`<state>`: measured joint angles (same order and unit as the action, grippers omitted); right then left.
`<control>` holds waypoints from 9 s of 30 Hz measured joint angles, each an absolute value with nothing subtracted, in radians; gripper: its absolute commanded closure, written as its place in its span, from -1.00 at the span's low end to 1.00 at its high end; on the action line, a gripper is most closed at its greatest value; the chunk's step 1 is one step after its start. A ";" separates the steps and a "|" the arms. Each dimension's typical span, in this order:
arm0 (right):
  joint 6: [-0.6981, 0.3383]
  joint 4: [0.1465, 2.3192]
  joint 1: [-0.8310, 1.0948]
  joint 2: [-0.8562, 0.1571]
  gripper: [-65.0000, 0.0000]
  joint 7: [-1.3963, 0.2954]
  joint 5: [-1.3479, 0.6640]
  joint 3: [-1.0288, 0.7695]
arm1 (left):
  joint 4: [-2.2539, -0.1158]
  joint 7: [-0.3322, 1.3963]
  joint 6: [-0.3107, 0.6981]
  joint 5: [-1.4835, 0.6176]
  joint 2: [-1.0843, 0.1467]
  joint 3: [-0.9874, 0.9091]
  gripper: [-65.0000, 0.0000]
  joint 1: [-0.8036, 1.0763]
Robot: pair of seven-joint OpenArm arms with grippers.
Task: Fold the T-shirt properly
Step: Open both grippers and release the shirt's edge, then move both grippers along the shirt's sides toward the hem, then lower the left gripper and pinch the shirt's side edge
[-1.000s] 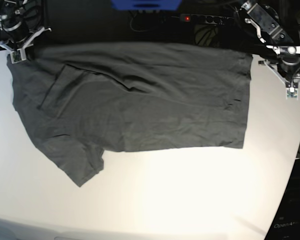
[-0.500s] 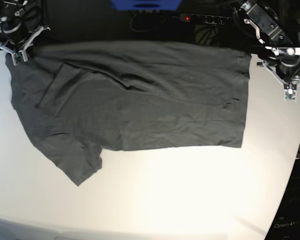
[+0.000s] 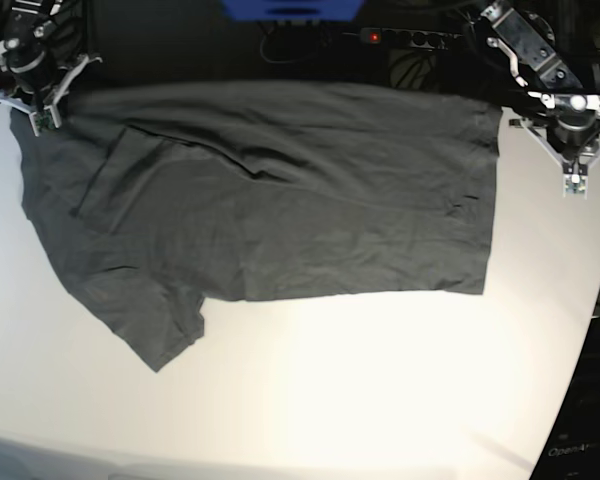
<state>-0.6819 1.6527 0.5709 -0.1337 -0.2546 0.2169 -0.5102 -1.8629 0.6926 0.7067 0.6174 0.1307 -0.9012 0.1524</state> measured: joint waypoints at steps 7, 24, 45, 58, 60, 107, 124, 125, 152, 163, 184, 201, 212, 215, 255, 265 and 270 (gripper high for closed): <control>-0.703 1.732 0.574 -0.118 0.99 -0.294 0.320 -0.488 | -1.863 0.693 0.707 0.617 0.131 -0.901 0.89 0.153; -0.707 1.916 0.566 -0.019 0.99 -0.284 0.465 -0.490 | -1.863 0.693 0.707 0.617 0.131 -0.901 0.89 0.149; -0.713 1.917 0.060 0.112 0.99 -0.368 0.678 -0.468 | -1.864 0.700 0.707 0.684 0.132 -0.904 0.88 -0.135; -0.706 1.915 -0.190 0.142 1.00 -0.802 0.682 -0.706 | -1.586 0.699 0.703 0.681 0.069 -0.778 0.88 -0.206; -0.703 1.915 -0.193 0.142 1.00 -0.825 0.682 -0.720 | -1.499 0.699 0.704 0.680 0.036 -0.730 0.88 -0.229; -0.706 1.725 -0.152 -0.053 0.99 -0.839 0.674 -0.413 | -1.442 0.699 0.703 0.587 0.050 -0.660 0.88 -0.249; -0.706 1.725 -0.144 -0.055 -0.37 -0.728 0.674 -0.366 | -1.519 0.700 0.701 0.596 0.058 -0.686 -0.06 -0.269; -0.706 1.725 -0.144 -0.055 -0.36 -0.728 0.675 -0.366 | -1.520 0.700 0.703 0.602 0.061 -0.686 -0.06 -0.270; -0.706 1.383 -0.303 -0.112 -0.35 -0.724 0.674 -0.302 | -1.286 0.903 0.704 0.743 0.022 -0.524 0.08 -0.416; -0.706 1.381 -0.302 -0.130 -0.35 -0.725 0.674 -0.302 | -1.179 0.981 0.703 0.694 -0.001 -0.529 0.08 -0.477; -0.706 1.381 -0.278 -0.135 -0.35 -0.725 0.674 -0.302 | -1.100 0.963 0.703 0.609 -0.001 -0.686 0.08 -0.480; -0.706 1.381 -0.260 -0.133 -0.35 -0.724 0.674 -0.302 | -1.100 0.961 0.702 0.424 -0.006 -0.684 0.08 -0.482; -0.706 1.381 -0.257 -0.133 -0.35 -0.724 0.674 -0.302 | -1.100 0.961 0.703 0.418 -0.006 -0.685 0.08 -0.482; -0.706 1.381 -0.257 -0.133 -0.35 -0.725 0.675 -0.302 | -1.100 0.945 0.703 0.414 -0.014 -0.685 0.08 -0.482; -0.706 1.382 -0.255 -0.135 -0.35 -0.722 0.674 -0.302 | -0.966 0.883 0.699 0.414 -0.044 -0.757 0.44 -0.516; -0.706 1.384 -0.245 -0.135 -0.35 -0.721 0.674 -0.301 | -0.965 0.883 0.699 0.414 -0.044 -0.762 0.68 -0.516; -0.706 1.385 -0.233 -0.135 -0.35 -0.724 0.674 -0.302 | -0.965 0.883 0.699 0.411 -0.044 -0.764 0.68 -0.516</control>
<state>-0.7059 1.3846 -0.2329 -0.1352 -0.7242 0.6743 -0.3016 -0.9653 0.8829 0.6994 0.4107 -0.0444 -0.7635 -0.5156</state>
